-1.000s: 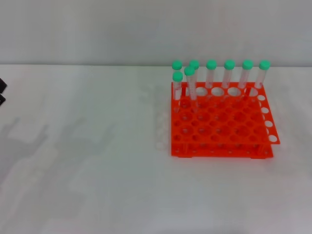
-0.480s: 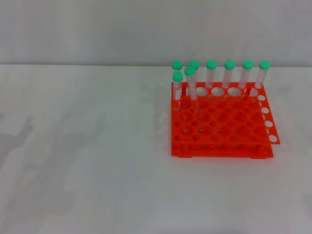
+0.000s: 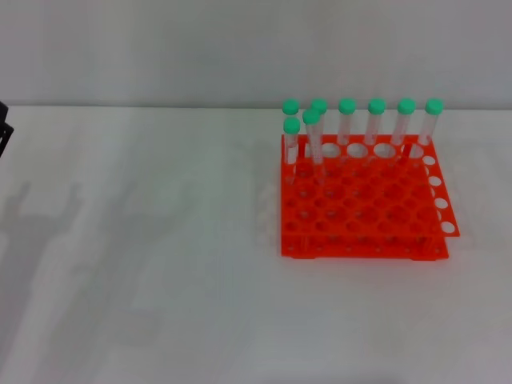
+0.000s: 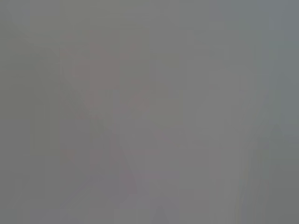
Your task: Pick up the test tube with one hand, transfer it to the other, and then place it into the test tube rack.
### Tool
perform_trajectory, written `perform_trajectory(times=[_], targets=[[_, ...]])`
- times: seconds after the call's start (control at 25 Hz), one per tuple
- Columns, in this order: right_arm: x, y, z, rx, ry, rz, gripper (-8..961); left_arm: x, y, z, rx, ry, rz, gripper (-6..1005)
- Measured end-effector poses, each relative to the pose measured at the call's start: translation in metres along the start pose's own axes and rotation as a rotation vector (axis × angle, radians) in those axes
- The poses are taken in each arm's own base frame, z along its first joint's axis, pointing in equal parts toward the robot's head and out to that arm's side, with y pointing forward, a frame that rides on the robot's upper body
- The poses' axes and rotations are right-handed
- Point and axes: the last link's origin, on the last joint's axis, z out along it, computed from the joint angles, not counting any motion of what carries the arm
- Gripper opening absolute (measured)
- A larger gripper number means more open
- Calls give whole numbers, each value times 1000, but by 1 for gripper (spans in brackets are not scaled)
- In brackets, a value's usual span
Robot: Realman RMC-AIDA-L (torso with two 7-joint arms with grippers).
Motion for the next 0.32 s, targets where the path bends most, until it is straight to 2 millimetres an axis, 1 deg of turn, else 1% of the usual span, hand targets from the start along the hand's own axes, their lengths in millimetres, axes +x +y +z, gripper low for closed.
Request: perform_trajectory(times=[0.16, 0.2, 0.32], targets=[[4, 1, -4, 12, 14, 18, 859, 1, 1, 6, 7, 11, -11, 875], [5, 1, -6, 18, 16, 25, 859, 2, -2, 11, 52, 29, -33, 875], [7, 3, -8, 27, 14, 45, 860, 2, -2, 12, 66, 36, -43, 875]])
